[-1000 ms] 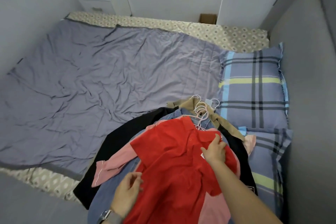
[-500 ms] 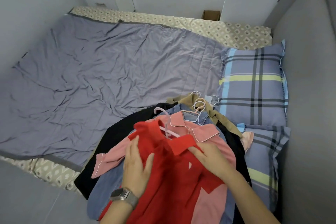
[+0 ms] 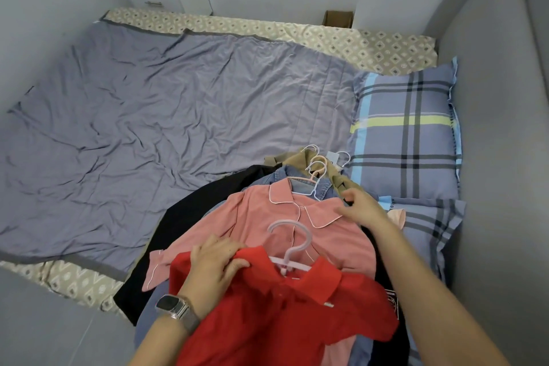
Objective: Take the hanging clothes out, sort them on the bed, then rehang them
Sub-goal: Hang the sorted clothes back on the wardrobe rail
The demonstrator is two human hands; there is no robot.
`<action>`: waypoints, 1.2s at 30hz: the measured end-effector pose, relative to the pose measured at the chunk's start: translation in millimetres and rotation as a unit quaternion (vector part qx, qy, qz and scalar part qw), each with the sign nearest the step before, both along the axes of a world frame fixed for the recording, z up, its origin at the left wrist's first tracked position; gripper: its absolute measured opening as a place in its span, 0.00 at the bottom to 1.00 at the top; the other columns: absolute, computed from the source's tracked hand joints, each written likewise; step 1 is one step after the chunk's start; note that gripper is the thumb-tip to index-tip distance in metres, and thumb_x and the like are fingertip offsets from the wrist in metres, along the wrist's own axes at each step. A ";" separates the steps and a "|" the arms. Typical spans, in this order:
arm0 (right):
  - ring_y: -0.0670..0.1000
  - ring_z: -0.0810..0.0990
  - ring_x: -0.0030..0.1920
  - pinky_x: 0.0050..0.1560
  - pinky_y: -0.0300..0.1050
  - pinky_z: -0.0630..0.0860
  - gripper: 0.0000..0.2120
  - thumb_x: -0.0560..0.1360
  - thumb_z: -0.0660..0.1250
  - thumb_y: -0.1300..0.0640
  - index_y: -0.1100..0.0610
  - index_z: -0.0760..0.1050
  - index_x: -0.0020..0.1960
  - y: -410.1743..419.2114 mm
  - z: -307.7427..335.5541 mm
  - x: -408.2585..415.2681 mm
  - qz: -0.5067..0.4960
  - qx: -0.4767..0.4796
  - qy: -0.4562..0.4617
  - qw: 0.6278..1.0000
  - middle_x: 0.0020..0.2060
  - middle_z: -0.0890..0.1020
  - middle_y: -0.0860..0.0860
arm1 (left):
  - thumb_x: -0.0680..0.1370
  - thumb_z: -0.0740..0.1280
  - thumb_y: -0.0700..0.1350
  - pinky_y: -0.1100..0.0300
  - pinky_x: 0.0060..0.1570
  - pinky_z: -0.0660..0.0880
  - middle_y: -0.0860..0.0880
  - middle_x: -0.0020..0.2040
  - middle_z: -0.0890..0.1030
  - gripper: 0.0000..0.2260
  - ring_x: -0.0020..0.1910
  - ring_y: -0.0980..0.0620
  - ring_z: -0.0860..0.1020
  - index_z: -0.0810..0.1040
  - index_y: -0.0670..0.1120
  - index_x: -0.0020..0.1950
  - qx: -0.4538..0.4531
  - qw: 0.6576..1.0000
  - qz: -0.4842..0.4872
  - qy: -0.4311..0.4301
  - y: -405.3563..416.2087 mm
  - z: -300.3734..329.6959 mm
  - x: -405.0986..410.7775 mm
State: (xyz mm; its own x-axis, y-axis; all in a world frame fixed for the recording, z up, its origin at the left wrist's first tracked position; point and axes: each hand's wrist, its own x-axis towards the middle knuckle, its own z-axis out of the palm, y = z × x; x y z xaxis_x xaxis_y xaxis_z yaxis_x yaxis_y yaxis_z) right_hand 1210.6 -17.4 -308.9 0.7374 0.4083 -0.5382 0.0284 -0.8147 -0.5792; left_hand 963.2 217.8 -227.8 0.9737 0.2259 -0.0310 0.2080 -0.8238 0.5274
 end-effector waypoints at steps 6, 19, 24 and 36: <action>0.59 0.62 0.72 0.71 0.49 0.64 0.31 0.77 0.62 0.54 0.63 0.55 0.75 34.7 -73.4 -22.9 0.076 -0.217 0.066 0.971 0.75 0.55 0.60 | 0.72 0.46 0.73 0.56 0.47 0.63 0.65 0.40 0.76 0.24 0.43 0.64 0.65 0.71 0.60 0.51 0.000 0.999 0.015 0.029 6.7 -4.4 -10.3; 0.63 0.73 0.62 0.59 0.52 0.71 0.28 0.72 0.68 0.48 0.63 0.65 0.64 22.8 -82.9 -20.2 -0.062 -0.204 -0.006 0.977 0.61 0.73 0.63 | 0.67 0.42 0.75 0.54 0.51 0.62 0.61 0.41 0.75 0.32 0.45 0.61 0.67 0.74 0.56 0.48 -0.008 0.993 0.059 0.097 23.4 -1.8 -31.6; 0.61 0.75 0.62 0.59 0.49 0.73 0.44 0.62 0.72 0.38 0.66 0.67 0.67 26.8 -77.1 -32.2 -0.084 -0.117 0.088 0.986 0.62 0.76 0.61 | 0.66 0.37 0.76 0.69 0.50 0.55 0.66 0.37 0.67 0.30 0.45 0.64 0.61 0.63 0.62 0.55 -0.019 0.995 0.045 0.089 12.7 -3.7 -39.8; 0.48 0.62 0.21 0.24 0.41 0.55 0.28 0.70 0.68 0.37 0.56 0.61 0.26 73.4 114.6 -171.4 0.097 0.174 0.136 0.971 0.20 0.63 0.50 | 0.72 0.61 0.61 0.49 0.59 0.63 0.54 0.72 0.63 0.11 0.71 0.53 0.59 0.77 0.57 0.46 0.004 0.995 0.085 -0.052 52.7 23.7 -110.4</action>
State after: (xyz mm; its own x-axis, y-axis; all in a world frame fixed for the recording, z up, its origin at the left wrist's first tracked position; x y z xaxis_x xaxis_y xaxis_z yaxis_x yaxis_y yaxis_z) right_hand 1039.2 55.9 -194.2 0.4783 0.7172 -0.5068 -0.0301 -0.5633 -0.8257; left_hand 852.8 270.5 -204.1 0.9195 0.3868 0.0697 0.2892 -0.7861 0.5463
